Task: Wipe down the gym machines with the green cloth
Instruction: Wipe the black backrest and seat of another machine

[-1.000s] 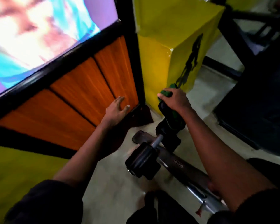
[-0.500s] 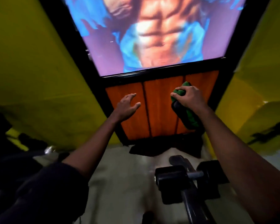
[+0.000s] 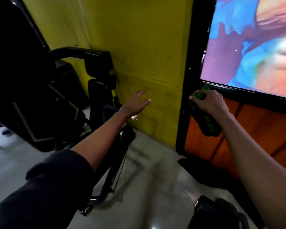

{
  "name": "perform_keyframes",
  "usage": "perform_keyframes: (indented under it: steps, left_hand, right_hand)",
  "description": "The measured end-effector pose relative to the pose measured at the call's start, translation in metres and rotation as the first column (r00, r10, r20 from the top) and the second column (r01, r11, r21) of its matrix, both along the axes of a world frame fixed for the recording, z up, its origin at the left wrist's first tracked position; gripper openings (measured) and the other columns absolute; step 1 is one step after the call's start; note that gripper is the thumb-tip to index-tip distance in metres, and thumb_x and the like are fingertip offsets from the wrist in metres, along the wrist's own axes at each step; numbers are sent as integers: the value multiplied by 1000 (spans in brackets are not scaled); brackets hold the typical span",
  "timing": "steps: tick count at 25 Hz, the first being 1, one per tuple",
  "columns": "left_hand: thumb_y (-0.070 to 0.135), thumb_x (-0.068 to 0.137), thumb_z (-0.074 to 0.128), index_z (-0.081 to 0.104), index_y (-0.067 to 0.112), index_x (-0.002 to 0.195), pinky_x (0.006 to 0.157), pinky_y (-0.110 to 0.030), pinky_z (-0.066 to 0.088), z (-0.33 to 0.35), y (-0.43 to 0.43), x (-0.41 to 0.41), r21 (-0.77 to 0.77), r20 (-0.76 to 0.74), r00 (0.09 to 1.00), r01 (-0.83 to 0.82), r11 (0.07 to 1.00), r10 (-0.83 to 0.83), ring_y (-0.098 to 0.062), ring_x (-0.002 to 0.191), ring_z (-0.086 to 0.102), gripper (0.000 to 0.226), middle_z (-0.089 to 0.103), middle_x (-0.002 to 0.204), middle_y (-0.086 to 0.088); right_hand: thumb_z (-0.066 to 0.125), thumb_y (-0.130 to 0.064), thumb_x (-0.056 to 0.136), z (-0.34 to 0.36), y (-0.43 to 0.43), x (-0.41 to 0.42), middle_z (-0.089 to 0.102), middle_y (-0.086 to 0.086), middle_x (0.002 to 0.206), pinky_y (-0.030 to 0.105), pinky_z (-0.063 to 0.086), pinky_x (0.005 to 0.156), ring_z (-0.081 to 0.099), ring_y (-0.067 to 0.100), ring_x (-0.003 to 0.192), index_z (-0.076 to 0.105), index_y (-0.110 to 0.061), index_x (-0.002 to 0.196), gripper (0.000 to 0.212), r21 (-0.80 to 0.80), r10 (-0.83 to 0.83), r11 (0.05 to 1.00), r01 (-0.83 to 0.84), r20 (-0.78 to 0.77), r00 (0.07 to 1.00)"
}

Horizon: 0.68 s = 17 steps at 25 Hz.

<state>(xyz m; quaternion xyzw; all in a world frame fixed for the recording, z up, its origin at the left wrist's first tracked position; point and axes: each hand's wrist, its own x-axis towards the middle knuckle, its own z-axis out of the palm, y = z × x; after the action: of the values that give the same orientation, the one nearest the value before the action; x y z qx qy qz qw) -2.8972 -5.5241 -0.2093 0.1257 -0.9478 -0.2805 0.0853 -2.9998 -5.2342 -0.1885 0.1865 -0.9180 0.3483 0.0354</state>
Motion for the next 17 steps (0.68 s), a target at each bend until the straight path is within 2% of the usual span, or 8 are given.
perform_keyframes:
  steps: [4,7,11,14,17]
  left_hand:
    - [46,93,60,45,12,146,114,-43,35,19,-73,43,24,-39,990,-131,991,132,-27,136,45,65,47,148,-12]
    - [42,94,61,47,12,144,114,-41,36,27,-126,72,37,-90,973,-209,977,212,-24,134,46,60,49,145,-10]
    - [49,91,58,46,14,145,112,-45,39,29,-191,92,35,-104,969,-221,975,223,-23,134,48,66,51,145,-8]
    - [54,88,55,45,17,146,111,-46,40,28,-232,101,50,-101,970,-216,975,220,-23,134,47,70,50,146,-7]
    - [43,96,57,40,13,149,115,-43,34,29,-269,106,29,-103,974,-198,980,200,-25,140,40,63,43,151,-10]
  right_hand:
    - [72,-45,87,16,-77,13,66,18,126,37,45,98,59,35,120,70,-18,125,46,-6,130,991,-130,-36,991]
    - [71,-44,90,28,-138,26,65,17,129,36,45,96,58,34,121,69,-15,126,47,-15,215,976,-216,-54,975]
    - [70,-45,90,31,-208,40,64,14,131,34,46,91,58,32,120,68,-15,126,47,-51,226,972,-230,-71,972]
    - [70,-45,91,34,-253,51,65,13,130,34,47,93,59,31,120,69,-13,125,47,-67,218,972,-227,-118,969]
    - [70,-47,90,36,-297,59,64,13,132,34,48,94,58,30,122,69,-13,127,50,-78,221,969,-233,-130,966]
